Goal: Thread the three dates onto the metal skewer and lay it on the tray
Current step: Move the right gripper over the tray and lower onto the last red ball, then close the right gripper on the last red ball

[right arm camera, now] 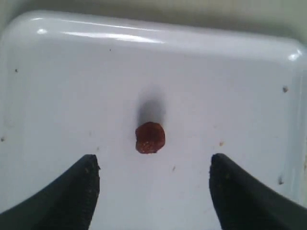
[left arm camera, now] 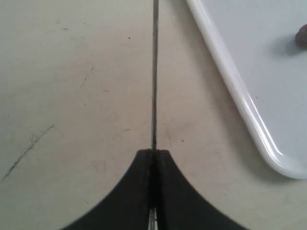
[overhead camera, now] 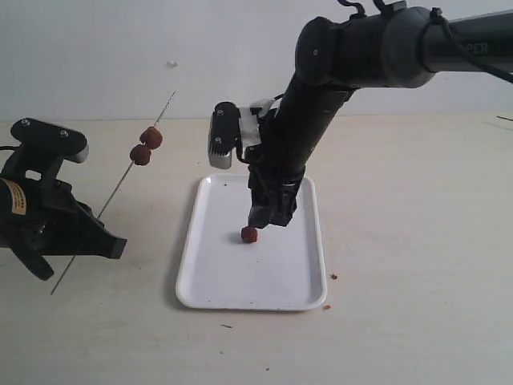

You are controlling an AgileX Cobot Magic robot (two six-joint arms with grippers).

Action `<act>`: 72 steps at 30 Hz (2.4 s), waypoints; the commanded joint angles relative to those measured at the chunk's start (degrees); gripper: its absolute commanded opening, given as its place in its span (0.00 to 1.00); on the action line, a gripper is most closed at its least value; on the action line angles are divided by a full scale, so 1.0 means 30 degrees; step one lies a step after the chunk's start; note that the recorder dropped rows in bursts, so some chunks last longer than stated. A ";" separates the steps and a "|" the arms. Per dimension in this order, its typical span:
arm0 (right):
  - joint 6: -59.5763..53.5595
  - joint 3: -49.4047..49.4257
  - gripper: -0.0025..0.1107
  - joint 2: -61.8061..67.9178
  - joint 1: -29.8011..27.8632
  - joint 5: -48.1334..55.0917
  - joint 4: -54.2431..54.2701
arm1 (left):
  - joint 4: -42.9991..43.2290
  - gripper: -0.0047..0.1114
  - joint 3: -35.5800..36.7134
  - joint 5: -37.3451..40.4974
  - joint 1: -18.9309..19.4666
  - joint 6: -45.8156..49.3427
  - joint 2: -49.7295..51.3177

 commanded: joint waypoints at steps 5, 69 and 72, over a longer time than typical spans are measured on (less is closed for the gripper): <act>-0.1971 -0.0101 0.58 0.0067 0.0662 -0.1109 -0.1383 | -0.0071 0.04 0.0009 0.0019 0.0075 -0.0108 -0.0124; -0.0521 -0.0101 0.34 0.2520 0.0993 -0.1900 -0.2182 | -0.0001 0.04 0.0009 -0.0551 0.0075 -0.0021 -0.0124; -0.0006 -0.0101 0.31 0.2520 0.0993 -0.1900 -0.2182 | -0.0001 0.04 0.0009 -0.0551 0.0075 -0.0021 -0.0124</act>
